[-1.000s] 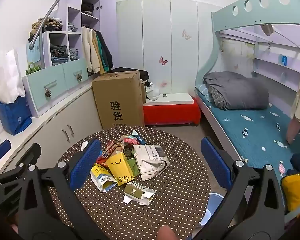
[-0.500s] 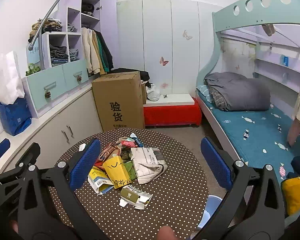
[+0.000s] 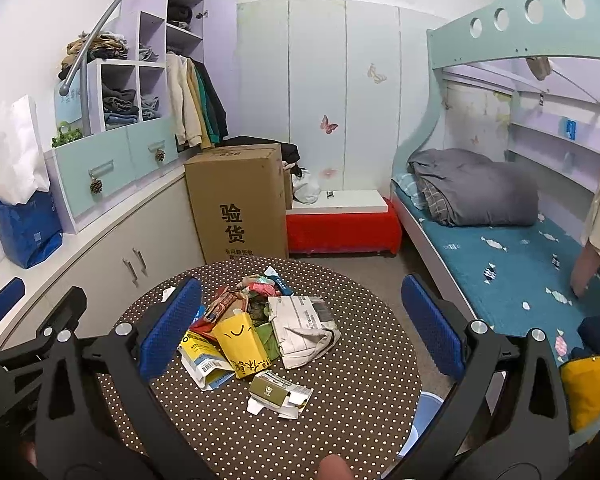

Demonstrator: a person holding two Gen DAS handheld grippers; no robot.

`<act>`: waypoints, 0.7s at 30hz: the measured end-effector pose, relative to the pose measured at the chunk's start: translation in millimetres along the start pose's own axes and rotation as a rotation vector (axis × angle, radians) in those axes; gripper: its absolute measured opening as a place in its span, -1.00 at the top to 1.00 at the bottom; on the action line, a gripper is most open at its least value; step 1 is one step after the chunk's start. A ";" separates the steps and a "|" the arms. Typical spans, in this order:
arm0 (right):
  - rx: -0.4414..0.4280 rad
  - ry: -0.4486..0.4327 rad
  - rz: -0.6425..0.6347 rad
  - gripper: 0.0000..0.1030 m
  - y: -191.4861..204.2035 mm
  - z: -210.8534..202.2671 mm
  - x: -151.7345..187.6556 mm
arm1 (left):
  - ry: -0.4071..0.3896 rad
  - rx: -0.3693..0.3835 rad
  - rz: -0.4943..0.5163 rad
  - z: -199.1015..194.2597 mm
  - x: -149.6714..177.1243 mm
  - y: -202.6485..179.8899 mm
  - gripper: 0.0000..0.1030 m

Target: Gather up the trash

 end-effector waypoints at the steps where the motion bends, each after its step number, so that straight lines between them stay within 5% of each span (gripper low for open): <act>1: -0.001 0.000 -0.002 -0.90 1.1 0.1 -0.8 | 0.000 -0.001 -0.002 0.0 0.1 0.7 -0.92; 21: -0.010 0.015 -0.008 -0.90 3.5 5.6 -2.9 | 0.011 0.001 -0.012 2.3 2.6 4.6 -0.92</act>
Point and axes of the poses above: each gripper's, at about its wrist camera, not at the fingertips, and z roughly the way its jaws point, y to its left, x to its underside, the point moved 2 cm from there along z, roughly the way its jaws point, and after that the axes turned 6 degrees about -z, right-handed, at the moved point
